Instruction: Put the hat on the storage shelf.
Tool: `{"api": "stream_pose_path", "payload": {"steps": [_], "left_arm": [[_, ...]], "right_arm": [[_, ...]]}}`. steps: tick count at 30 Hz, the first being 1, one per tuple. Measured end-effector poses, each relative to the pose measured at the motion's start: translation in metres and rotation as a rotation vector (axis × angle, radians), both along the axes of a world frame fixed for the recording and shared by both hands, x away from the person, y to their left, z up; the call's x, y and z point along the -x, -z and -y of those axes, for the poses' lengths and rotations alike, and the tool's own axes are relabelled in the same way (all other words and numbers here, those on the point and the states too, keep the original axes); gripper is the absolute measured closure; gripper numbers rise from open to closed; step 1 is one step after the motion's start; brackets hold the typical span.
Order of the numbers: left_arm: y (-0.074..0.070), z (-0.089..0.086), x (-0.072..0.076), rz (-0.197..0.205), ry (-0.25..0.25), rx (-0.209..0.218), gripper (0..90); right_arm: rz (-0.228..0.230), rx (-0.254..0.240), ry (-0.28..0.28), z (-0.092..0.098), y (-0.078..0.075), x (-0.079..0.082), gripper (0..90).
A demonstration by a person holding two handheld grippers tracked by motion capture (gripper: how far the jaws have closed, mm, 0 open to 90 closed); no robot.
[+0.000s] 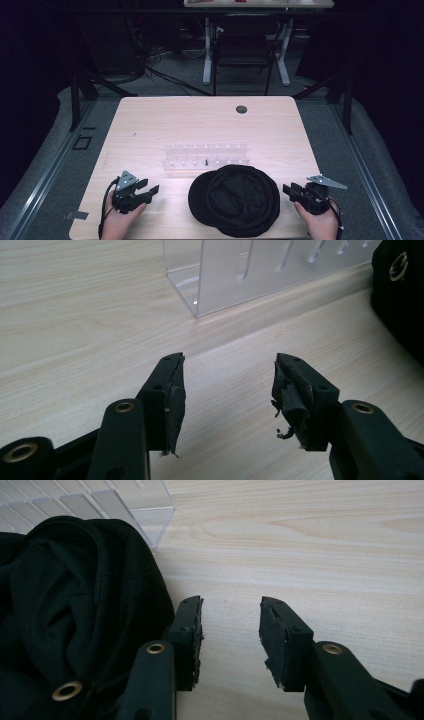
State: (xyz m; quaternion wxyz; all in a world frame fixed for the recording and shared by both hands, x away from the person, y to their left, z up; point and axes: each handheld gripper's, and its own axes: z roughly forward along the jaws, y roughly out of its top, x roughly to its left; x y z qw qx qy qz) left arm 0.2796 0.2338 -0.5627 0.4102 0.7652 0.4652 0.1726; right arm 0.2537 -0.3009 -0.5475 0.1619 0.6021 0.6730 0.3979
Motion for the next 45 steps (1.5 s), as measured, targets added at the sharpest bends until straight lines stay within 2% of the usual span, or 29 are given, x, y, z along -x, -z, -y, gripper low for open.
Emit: {"api": "stream_pose_path", "payload": {"steps": [5,13,18,19,21,26,27,33,40,45], "left_arm": [[0.000,0.000,0.001,0.004,-0.001,0.004,46.3],[-0.002,0.000,0.003,0.008,-0.004,0.007,46.2],[-0.002,-0.001,0.003,0.009,-0.011,0.010,46.2],[-0.003,-0.003,0.003,0.002,-0.008,0.007,46.2],[-0.002,-0.002,0.003,0.011,-0.015,0.018,46.2],[-0.002,-0.002,0.003,0.009,-0.019,0.020,46.1],[-0.002,-0.002,0.003,0.002,-0.013,0.016,46.1],[-0.002,-0.002,0.003,0.005,-0.015,0.018,46.1],[-0.001,-0.002,0.003,0.006,-0.016,0.019,46.0],[-0.001,-0.001,0.003,0.000,-0.011,0.013,46.0]], "right_arm": [[-0.022,0.009,-0.009,-0.008,-0.008,0.002,59.0],[-0.078,0.002,-0.014,-0.008,-0.021,-0.002,61.4],[-0.110,0.044,-0.029,-0.008,-0.026,-0.003,60.4],[-0.117,0.042,-0.033,-0.008,-0.027,-0.003,60.4],[-0.128,0.030,-0.031,-0.007,-0.029,-0.004,60.8],[-0.164,0.035,-0.036,-0.008,-0.035,-0.006,63.4],[-0.183,0.020,-0.040,-0.009,-0.038,-0.008,64.9],[-0.213,0.006,-0.058,-0.011,-0.046,-0.013,65.7],[-0.297,0.000,-0.092,-0.014,-0.053,-0.021,65.7],[-0.336,0.006,-0.109,-0.018,-0.057,-0.024,66.1]]}}
